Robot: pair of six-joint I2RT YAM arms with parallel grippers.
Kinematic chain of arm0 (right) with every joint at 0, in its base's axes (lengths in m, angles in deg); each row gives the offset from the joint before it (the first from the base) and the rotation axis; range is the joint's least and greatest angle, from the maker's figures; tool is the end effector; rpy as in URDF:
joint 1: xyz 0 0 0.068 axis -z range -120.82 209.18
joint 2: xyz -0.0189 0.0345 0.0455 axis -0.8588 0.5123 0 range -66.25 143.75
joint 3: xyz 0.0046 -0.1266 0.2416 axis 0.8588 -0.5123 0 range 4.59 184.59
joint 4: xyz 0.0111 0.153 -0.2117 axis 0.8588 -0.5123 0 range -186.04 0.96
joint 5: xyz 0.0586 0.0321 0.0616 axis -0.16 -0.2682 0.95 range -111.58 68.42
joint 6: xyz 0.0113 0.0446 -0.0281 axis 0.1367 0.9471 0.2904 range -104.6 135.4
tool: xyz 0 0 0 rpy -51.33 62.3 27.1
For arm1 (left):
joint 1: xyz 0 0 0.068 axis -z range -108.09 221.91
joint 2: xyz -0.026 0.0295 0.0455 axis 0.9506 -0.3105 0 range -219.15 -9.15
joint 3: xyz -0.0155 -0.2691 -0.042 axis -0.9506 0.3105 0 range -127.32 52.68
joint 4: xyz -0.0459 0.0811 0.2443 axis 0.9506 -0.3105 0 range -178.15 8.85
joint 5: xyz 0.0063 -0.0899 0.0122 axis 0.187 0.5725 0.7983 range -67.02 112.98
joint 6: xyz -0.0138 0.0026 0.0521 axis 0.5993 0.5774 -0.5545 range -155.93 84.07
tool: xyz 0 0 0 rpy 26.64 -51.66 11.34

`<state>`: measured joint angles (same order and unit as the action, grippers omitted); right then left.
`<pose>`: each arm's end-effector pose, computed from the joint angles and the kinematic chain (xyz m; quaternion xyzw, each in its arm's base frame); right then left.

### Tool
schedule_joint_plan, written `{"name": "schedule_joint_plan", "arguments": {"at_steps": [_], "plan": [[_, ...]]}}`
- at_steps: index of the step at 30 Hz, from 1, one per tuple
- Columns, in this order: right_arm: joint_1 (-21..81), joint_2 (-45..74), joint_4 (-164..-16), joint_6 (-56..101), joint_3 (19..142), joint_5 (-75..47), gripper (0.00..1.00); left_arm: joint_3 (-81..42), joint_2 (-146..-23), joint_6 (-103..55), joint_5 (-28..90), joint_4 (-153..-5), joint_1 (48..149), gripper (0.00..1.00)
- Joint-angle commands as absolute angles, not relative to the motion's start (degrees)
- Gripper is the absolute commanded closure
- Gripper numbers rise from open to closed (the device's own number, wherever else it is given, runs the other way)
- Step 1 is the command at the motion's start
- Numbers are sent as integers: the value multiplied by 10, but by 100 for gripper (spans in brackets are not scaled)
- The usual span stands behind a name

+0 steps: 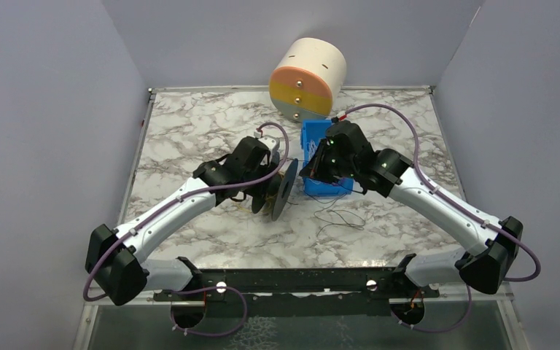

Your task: Wrap the cables

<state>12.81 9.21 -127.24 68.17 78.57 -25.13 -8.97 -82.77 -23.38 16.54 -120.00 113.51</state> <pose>0.1977 0.2044 0.3528 0.0637 0.9026 0.3052 0.2969 0.2021 -0.1742 0.2898 0.2177 0.9153 -0.1053 0.3220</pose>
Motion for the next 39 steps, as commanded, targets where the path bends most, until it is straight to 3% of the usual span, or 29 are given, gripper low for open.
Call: {"name": "schedule_joint_plan", "arguments": {"at_steps": [1, 39], "plan": [[129, 101, -1258, 697, 803, -258, 99, -104, -791, -233, 184, -1188, 1123, 47], [99, 172, -1269, 819, 827, -315, 99, -63, -687, -201, 249, -1103, 1094, 35]]}}
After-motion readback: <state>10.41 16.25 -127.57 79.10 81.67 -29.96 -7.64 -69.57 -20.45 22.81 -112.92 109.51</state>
